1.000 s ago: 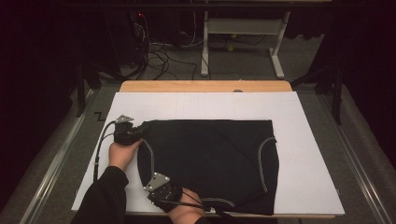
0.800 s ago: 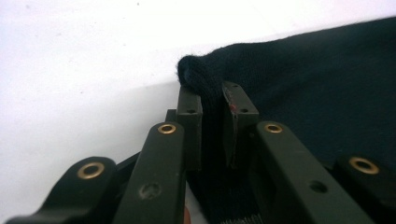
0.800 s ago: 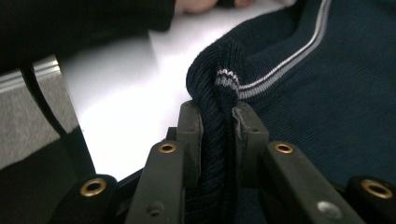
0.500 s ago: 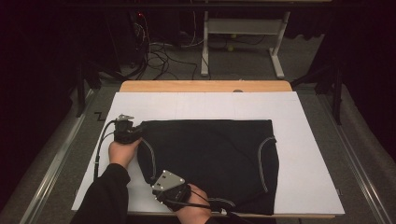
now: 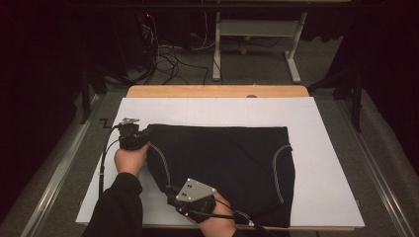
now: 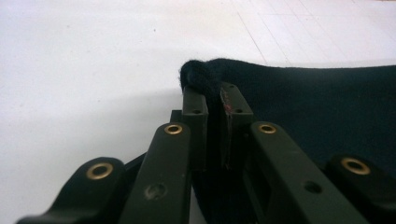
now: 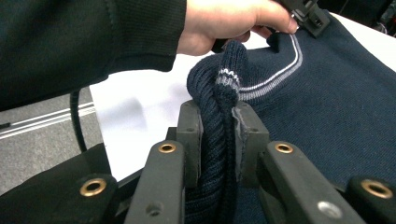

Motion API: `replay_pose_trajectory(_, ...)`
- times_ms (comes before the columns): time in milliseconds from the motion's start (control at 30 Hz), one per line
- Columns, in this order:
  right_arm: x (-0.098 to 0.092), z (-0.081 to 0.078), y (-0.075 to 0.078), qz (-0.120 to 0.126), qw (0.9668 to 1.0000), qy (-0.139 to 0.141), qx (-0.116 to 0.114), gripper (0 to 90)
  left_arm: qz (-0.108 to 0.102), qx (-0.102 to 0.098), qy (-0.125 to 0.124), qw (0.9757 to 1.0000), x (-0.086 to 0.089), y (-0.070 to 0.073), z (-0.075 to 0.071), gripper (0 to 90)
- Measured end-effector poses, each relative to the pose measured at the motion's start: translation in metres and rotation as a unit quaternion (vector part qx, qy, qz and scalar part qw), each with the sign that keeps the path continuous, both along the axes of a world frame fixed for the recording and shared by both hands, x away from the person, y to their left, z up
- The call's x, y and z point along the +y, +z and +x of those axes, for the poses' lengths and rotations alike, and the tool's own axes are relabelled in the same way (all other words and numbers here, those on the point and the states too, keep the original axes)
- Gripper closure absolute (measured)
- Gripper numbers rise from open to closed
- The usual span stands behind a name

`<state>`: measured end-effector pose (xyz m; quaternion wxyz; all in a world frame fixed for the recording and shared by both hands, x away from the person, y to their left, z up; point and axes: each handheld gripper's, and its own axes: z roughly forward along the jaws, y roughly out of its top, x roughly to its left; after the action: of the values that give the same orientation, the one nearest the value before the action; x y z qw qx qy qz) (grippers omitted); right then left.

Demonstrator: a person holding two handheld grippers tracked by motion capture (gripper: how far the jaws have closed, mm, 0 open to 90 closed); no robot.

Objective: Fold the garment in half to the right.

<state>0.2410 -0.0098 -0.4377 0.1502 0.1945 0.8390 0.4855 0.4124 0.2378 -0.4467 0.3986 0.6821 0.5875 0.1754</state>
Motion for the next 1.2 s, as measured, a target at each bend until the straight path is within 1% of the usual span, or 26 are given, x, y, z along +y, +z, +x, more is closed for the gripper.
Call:
replay_pose_trajectory(67, -0.005, 0.0, 0.0, 0.009, 1.0, -0.001, -0.002, 76.5, 0.003, -0.002, 0.0, 1.0, -0.003, 0.004, 0.001, 79.0)
replay_pose_trajectory(133, -0.007, 0.001, -0.001, 0.006, 1.0, 0.002, -0.006, 76.6, 0.006, -0.003, -0.001, 1.0, -0.005, 0.008, 0.001, 79.5)
replay_pose_trajectory(233, -0.01, 0.001, 0.0, 0.008, 0.9999, 0.003, -0.011, 76.6, 0.001, -0.009, 0.001, 1.0, -0.005, 0.013, 0.001, 79.5)
replay_pose_trajectory(300, -0.009, 0.0, 0.001, 0.009, 0.9999, 0.003, -0.012, 76.6, 0.004, -0.012, -0.003, 0.9999, -0.005, 0.014, 0.001, 79.5)
replay_pose_trajectory(367, -0.006, -0.002, 0.001, 0.004, 0.9999, 0.003, -0.015, 76.6, 0.001, -0.016, -0.011, 0.9998, -0.003, 0.014, 0.001, 79.5)
replay_pose_trajectory(400, -0.004, -0.003, 0.001, 0.002, 0.9998, 0.004, -0.018, 76.6, -0.001, -0.015, -0.019, 0.9997, -0.002, 0.014, 0.001, 80.0)
replay_pose_trajectory(467, 0.001, -0.005, 0.001, -0.004, 0.9997, 0.006, -0.023, 76.6, 0.004, -0.02, -0.025, 0.9995, 0.0, 0.014, 0.001, 80.2)
replay_pose_trajectory(633, 0.012, -0.007, 0.002, -0.03, 0.9991, 0.007, -0.029, 76.6, 0.001, -0.022, -0.029, 0.9993, 0.002, 0.011, 0.003, 80.3)
replay_pose_trajectory(733, 0.017, -0.006, 0.003, -0.036, 0.9989, 0.007, -0.029, 76.5, 0.006, -0.029, -0.034, 0.999, 0.002, 0.008, 0.004, 80.8)
replay_pose_trajectory(767, 0.019, -0.006, 0.004, -0.038, 0.9989, 0.007, -0.027, 76.6, 0.007, -0.029, -0.035, 0.999, 0.003, 0.006, 0.004, 80.8)
replay_pose_trajectory(867, 0.026, -0.005, 0.004, -0.049, 0.9984, 0.009, -0.028, 76.6, -0.006, -0.03, -0.032, 0.999, 0.009, 0.002, 0.005, 80.8)
replay_pose_trajectory(967, 0.032, -0.006, 0.004, -0.059, 0.9978, 0.011, -0.029, 76.6, -0.003, -0.027, -0.034, 0.9991, 0.012, 0.0, 0.006, 80.8)
replay_pose_trajectory(1133, 0.042, -0.006, 0.006, -0.064, 0.9975, 0.014, -0.028, 76.6, -0.009, -0.032, -0.031, 0.999, 0.023, 0.001, 0.006, 80.9)
replay_pose_trajectory(1200, 0.047, -0.006, 0.007, -0.061, 0.9977, 0.016, -0.027, 76.6, -0.008, -0.034, -0.029, 0.999, 0.029, 0.002, 0.005, 80.9)
